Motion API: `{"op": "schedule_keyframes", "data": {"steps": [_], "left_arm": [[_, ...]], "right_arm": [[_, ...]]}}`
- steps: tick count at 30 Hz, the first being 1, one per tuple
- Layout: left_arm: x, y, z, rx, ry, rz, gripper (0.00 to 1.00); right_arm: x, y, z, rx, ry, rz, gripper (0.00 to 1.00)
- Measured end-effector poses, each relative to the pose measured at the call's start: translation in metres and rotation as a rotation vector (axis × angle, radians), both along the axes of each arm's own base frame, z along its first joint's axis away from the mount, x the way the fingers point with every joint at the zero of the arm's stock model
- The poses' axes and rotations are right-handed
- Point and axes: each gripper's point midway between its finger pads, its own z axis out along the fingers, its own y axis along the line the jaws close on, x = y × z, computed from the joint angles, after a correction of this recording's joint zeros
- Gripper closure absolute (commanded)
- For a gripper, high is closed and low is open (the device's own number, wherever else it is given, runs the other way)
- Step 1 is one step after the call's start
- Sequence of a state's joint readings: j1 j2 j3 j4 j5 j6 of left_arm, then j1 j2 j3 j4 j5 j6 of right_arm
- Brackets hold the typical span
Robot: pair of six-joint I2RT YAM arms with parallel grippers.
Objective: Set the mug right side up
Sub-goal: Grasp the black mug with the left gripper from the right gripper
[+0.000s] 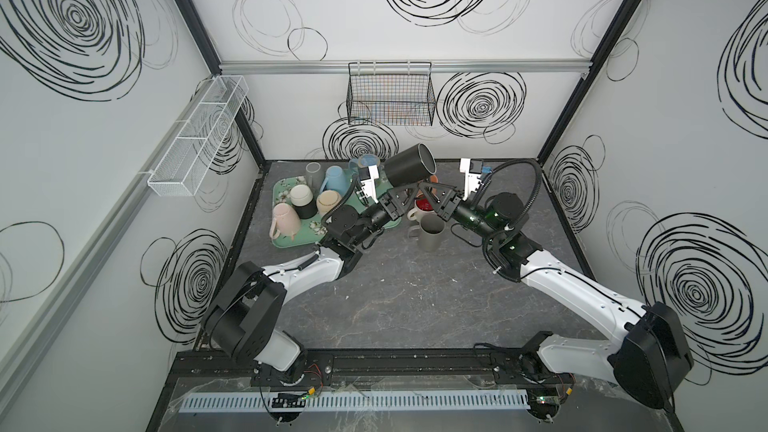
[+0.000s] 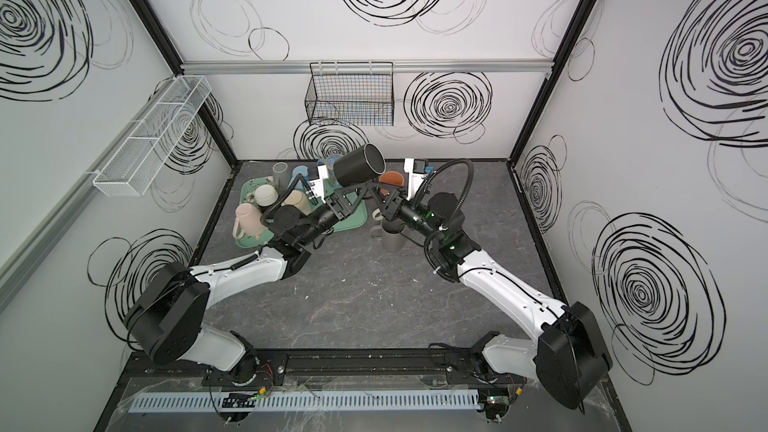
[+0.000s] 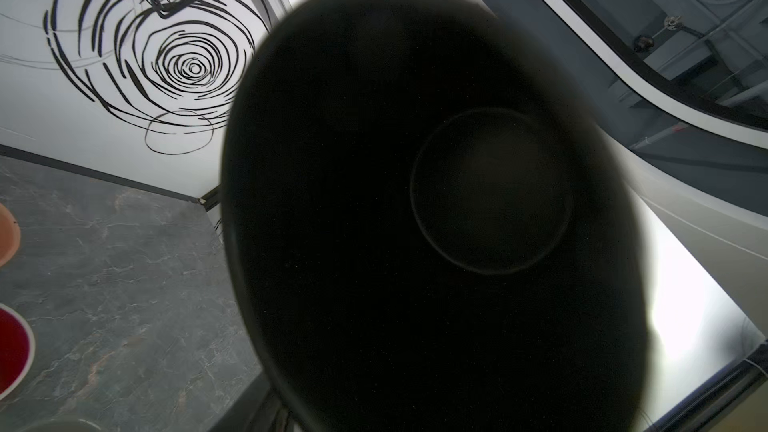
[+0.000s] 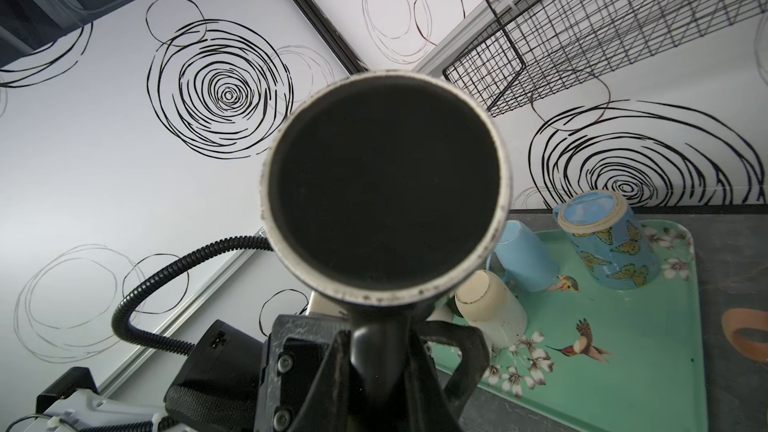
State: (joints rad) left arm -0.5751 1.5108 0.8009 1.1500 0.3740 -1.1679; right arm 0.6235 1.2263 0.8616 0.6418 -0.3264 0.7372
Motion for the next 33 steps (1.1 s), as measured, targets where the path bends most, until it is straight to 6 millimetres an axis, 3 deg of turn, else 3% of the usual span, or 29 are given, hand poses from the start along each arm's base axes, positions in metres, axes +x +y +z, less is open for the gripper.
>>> {"op": "schedule_keyframes", "data": {"steps": [7, 19, 22, 28, 33], "left_arm": [[-0.007, -0.002, 0.021, -0.065, -0.023, -0.039, 0.45], [-0.017, -0.017, 0.04, -0.079, -0.053, -0.105, 0.49], [-0.016, -0.021, 0.042, -0.069, -0.055, -0.112, 0.61], [-0.009, -0.031, 0.032, -0.027, -0.037, -0.119, 0.98], [-0.005, -0.035, 0.028, 0.017, -0.04, -0.113, 1.0]], "right_arm": [[-0.001, -0.011, 0.01, 0.048, -0.02, -0.003, 1.0], [0.002, -0.022, 0.019, 0.091, -0.029, -0.019, 1.0], [0.001, -0.025, 0.021, 0.095, -0.036, -0.021, 1.0], [0.003, -0.03, 0.021, 0.081, -0.036, -0.029, 0.99], [0.007, -0.034, 0.016, 0.063, -0.02, -0.05, 0.76]]}}
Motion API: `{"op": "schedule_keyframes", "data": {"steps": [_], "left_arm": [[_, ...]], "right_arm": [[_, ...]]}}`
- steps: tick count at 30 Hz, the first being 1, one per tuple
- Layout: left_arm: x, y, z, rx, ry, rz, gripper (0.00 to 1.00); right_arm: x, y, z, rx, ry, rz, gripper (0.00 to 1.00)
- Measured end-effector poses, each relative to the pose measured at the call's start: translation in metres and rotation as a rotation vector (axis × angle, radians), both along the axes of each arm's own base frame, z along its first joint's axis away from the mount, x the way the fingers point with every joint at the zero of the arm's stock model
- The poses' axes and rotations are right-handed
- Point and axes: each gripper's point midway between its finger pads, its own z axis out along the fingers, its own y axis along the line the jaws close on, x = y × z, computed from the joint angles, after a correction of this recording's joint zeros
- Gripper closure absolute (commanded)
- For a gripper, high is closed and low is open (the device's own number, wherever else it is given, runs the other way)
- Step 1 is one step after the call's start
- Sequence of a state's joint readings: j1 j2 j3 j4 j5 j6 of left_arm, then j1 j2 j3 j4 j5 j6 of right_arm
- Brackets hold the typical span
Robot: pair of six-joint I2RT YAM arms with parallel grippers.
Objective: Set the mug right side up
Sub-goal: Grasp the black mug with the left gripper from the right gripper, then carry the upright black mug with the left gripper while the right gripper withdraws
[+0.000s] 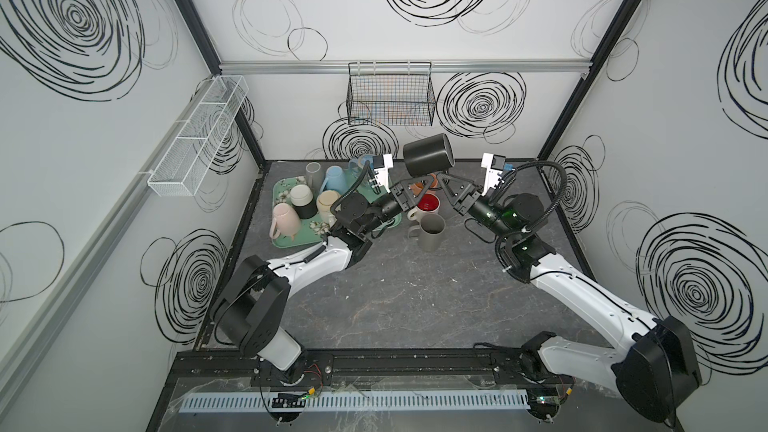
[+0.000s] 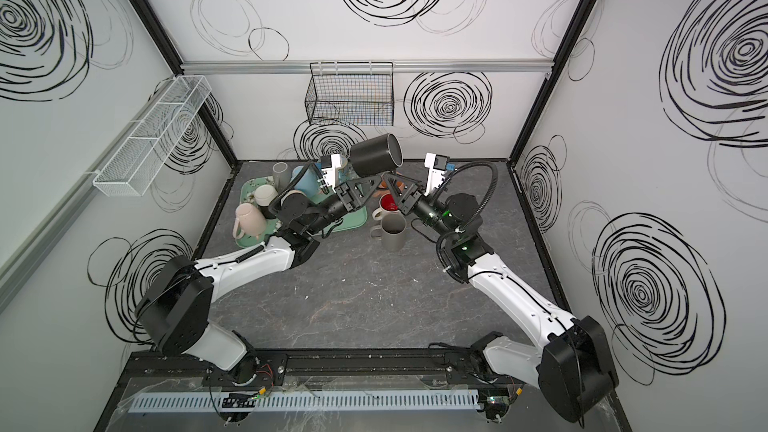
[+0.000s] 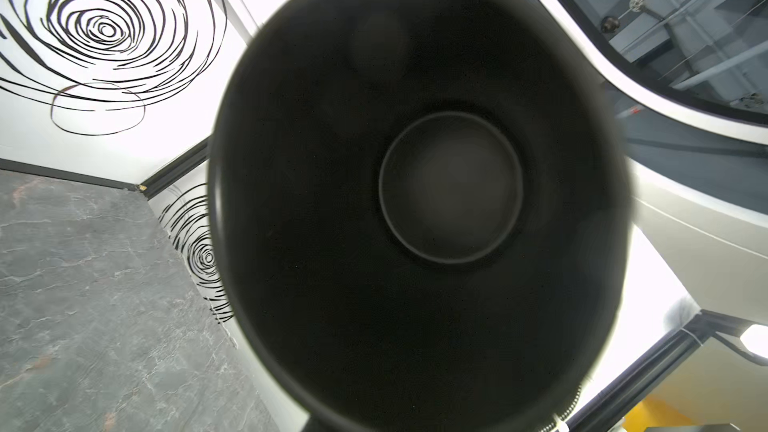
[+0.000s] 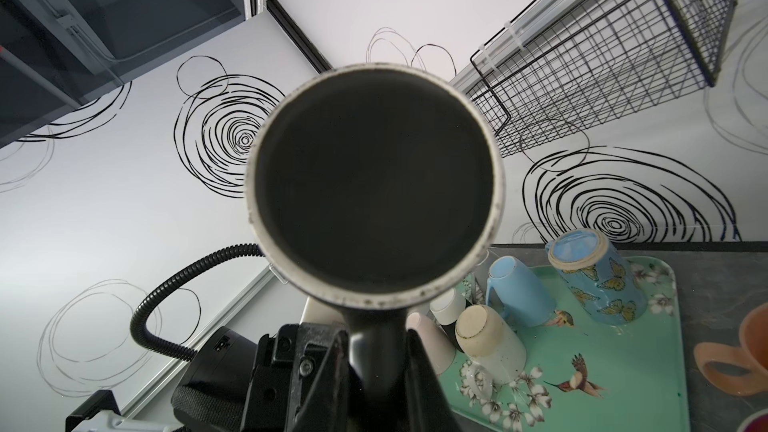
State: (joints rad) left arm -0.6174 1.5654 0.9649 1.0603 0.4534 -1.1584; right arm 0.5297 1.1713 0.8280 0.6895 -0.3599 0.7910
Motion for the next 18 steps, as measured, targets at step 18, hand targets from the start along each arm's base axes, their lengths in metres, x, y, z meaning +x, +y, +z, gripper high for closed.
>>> {"op": "schedule_keyframes", "data": {"steps": [18], "left_arm": [[0.02, -0.026, -0.045, 0.266, -0.07, 0.016, 1.0]], "right_arm": [[0.018, -0.032, -0.047, -0.168, 0.116, -0.164, 0.5]]}}
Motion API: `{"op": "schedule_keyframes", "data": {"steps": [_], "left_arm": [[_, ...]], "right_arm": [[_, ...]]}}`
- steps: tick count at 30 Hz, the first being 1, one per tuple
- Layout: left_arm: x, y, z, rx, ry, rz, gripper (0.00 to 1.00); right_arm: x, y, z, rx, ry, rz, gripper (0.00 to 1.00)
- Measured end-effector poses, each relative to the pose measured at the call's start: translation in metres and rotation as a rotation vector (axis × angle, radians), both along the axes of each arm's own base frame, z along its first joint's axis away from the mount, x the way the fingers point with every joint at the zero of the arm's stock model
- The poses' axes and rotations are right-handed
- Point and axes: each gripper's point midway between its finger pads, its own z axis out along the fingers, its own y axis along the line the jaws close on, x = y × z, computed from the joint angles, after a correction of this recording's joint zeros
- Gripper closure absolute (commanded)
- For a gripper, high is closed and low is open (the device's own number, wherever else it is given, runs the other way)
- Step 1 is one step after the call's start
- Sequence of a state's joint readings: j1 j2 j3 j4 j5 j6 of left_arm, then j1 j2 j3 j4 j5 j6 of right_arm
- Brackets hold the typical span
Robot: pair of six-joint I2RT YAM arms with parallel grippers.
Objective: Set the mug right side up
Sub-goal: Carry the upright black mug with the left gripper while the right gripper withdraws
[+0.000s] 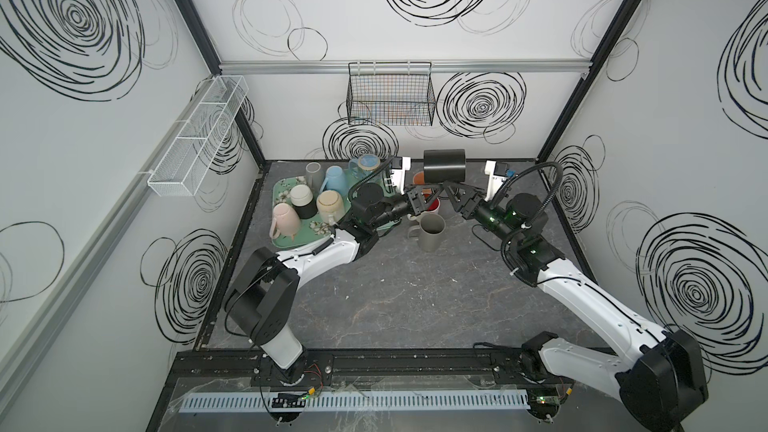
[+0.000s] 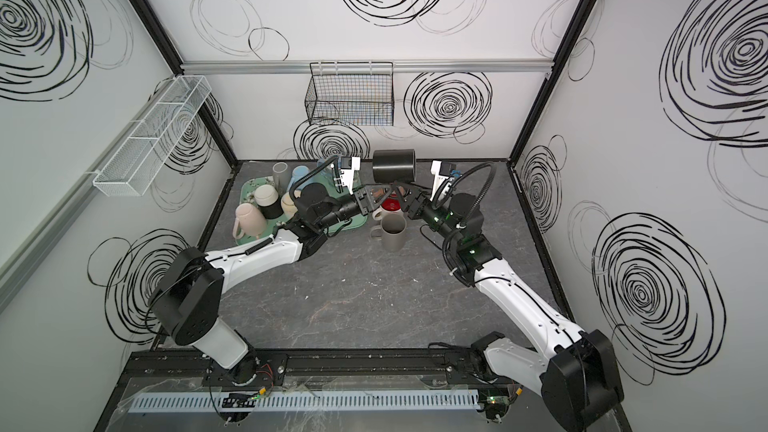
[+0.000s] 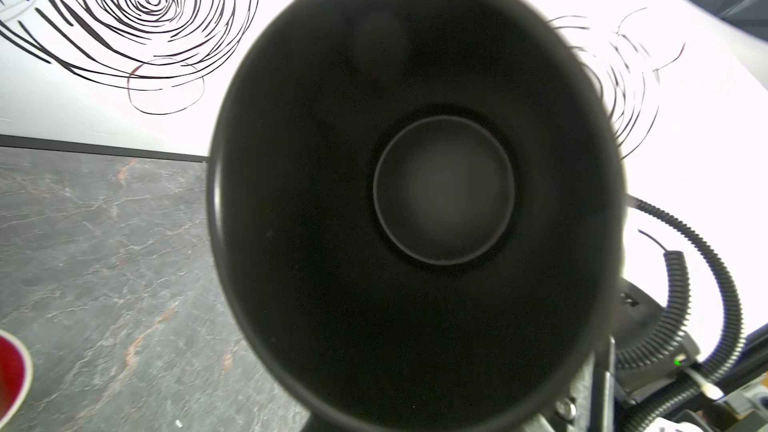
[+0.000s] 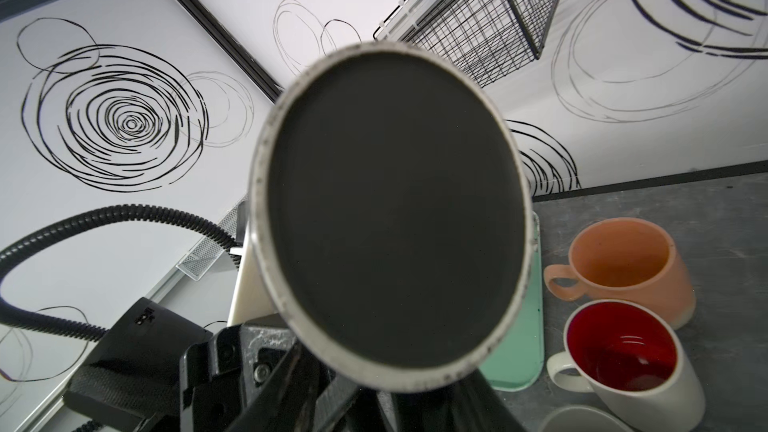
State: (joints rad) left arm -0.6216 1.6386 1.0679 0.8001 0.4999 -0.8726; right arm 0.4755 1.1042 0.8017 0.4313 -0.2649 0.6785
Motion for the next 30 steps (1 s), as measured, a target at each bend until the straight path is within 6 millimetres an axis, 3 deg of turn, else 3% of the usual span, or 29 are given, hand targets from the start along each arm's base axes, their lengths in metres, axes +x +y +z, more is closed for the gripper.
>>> {"op": "schedule_keyframes", "data": {"steps": [9, 16, 24, 30], "left_arm": [[0.012, -0.002, -0.016, 0.206, -0.074, 0.033, 1.0], [0.031, -0.004, -0.015, 0.435, -0.153, 0.069, 1.0], [0.062, -0.027, -0.032, 0.673, -0.222, 0.041, 1.0], [0.083, -0.059, -0.06, 0.848, -0.281, -0.01, 1.0]], "right_arm": [[-0.003, -0.021, -0.013, -0.104, 0.027, -0.091, 0.48], [-0.003, -0.052, -0.01, -0.157, 0.036, -0.187, 0.48], [-0.004, -0.117, 0.003, -0.228, 0.05, -0.375, 0.46], [0.001, -0.154, -0.013, -0.272, 0.121, -0.469, 0.45]]}}
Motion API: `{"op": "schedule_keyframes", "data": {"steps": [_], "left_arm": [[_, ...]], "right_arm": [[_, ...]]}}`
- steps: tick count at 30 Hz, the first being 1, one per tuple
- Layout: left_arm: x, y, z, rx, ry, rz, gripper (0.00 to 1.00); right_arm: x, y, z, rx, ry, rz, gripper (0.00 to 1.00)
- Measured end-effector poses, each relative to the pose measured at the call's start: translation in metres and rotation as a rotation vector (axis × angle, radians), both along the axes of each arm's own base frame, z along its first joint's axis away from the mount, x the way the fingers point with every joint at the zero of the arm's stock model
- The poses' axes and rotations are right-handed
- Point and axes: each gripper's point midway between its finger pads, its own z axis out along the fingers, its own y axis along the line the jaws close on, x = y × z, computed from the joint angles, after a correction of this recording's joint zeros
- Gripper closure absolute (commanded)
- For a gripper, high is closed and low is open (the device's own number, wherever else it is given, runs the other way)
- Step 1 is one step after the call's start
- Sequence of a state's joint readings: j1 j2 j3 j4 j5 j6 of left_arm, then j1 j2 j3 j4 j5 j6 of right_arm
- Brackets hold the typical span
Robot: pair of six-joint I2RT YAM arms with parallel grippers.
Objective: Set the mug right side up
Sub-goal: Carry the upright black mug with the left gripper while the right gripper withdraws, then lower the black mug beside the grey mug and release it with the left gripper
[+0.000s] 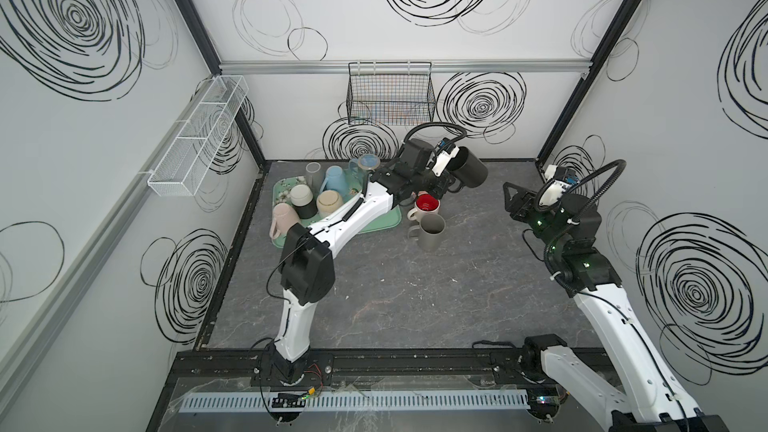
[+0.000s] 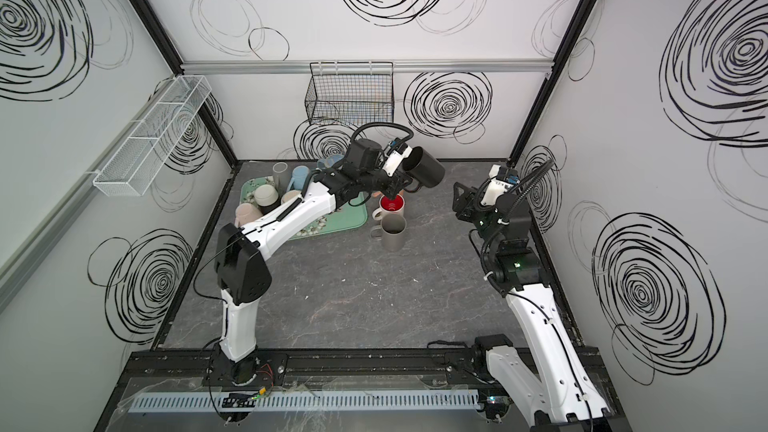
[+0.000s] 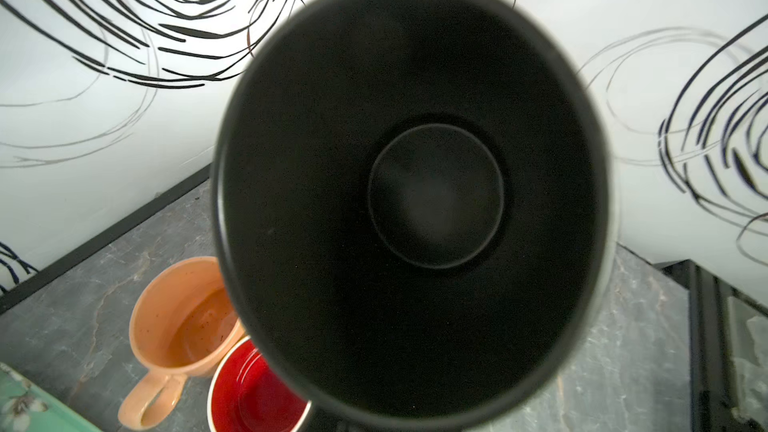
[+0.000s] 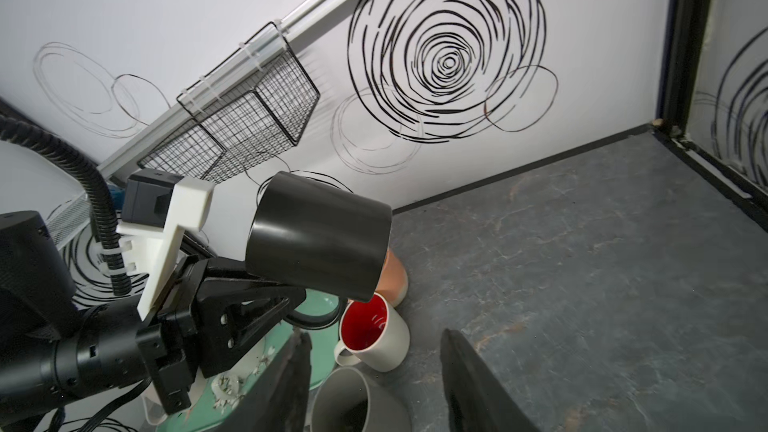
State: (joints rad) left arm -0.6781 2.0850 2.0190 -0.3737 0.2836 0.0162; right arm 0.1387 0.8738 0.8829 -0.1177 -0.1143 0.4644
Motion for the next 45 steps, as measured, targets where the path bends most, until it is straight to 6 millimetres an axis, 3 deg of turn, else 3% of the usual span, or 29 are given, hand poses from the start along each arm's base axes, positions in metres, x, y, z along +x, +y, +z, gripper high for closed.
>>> {"op": "schedule_keyframes", "data": {"steps": [7, 15, 24, 29, 38, 45], "left_arm": [[0.017, -0.014, -0.031, 0.139, -0.062, -0.039, 1.0], [0.036, -0.016, -0.061, 0.271, -0.194, -0.081, 1.0], [0.053, -0.037, -0.113, 0.415, -0.317, -0.155, 1.0], [0.031, -0.047, -0.14, 0.497, -0.293, -0.23, 1.0], [-0.021, -0.064, -0.162, 0.601, -0.254, -0.354, 1.0], [-0.05, -0.064, -0.176, 0.686, -0.221, -0.407, 1.0]], "right_arm": [[0.004, -0.006, -0.036, -0.047, 0.132, 0.001, 0.44], [0.014, -0.005, -0.098, -0.086, 0.37, 0.023, 0.43], [0.02, -0.004, -0.108, -0.082, 0.425, 0.043, 0.42], [0.018, -0.021, -0.112, -0.084, 0.448, -0.001, 0.42], [0.003, -0.062, -0.095, -0.077, 0.41, -0.106, 0.41], [-0.006, -0.067, -0.103, -0.06, 0.425, -0.107, 0.41]]}}
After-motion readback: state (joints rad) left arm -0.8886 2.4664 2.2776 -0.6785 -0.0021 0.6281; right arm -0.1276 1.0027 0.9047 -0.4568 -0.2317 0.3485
